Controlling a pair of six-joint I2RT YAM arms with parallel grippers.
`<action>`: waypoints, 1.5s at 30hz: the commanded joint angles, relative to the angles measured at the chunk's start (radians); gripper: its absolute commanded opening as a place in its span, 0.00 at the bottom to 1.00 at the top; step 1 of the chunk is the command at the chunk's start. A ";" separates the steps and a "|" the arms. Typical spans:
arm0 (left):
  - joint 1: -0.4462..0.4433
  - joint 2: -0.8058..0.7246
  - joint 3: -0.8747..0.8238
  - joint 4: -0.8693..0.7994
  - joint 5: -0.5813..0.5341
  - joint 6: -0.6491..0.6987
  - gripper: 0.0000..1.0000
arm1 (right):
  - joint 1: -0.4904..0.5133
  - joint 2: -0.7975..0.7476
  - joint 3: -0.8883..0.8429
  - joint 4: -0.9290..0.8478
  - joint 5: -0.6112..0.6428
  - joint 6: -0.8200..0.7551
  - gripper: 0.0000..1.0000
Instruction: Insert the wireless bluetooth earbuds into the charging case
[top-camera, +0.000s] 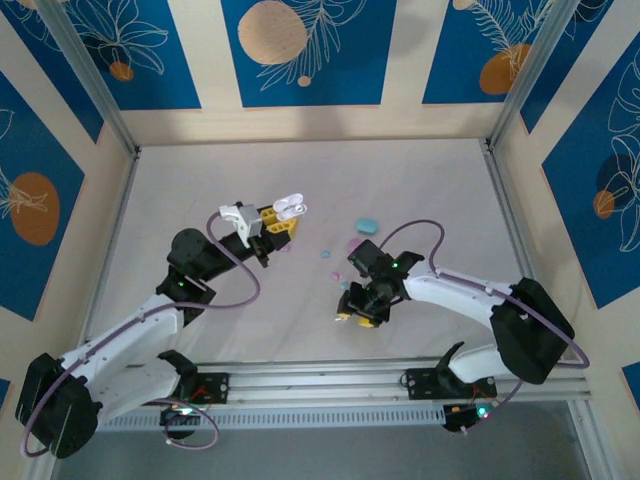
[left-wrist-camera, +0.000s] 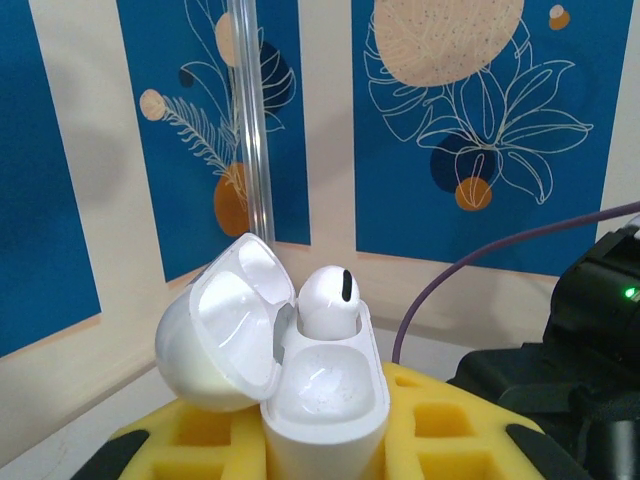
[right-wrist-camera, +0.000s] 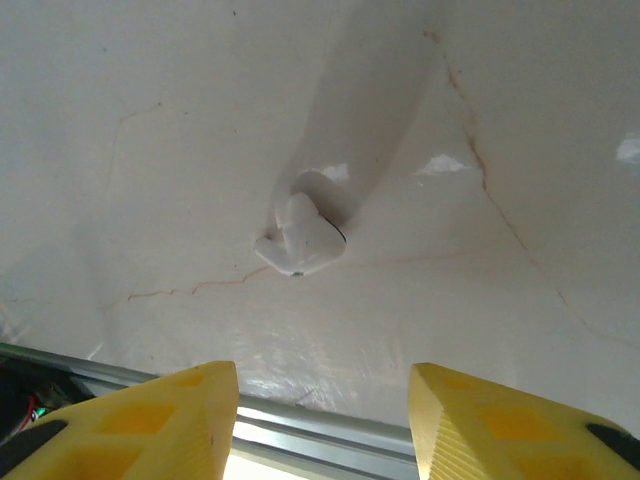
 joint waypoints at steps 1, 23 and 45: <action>-0.010 -0.027 -0.014 -0.001 -0.017 0.016 0.17 | 0.010 0.034 0.011 0.043 -0.028 0.002 0.48; -0.009 -0.014 -0.010 -0.025 -0.026 0.039 0.17 | 0.017 0.172 0.069 0.118 -0.001 -0.051 0.40; -0.009 -0.002 -0.002 -0.025 -0.027 0.044 0.17 | 0.083 0.385 0.313 0.036 -0.039 -0.221 0.40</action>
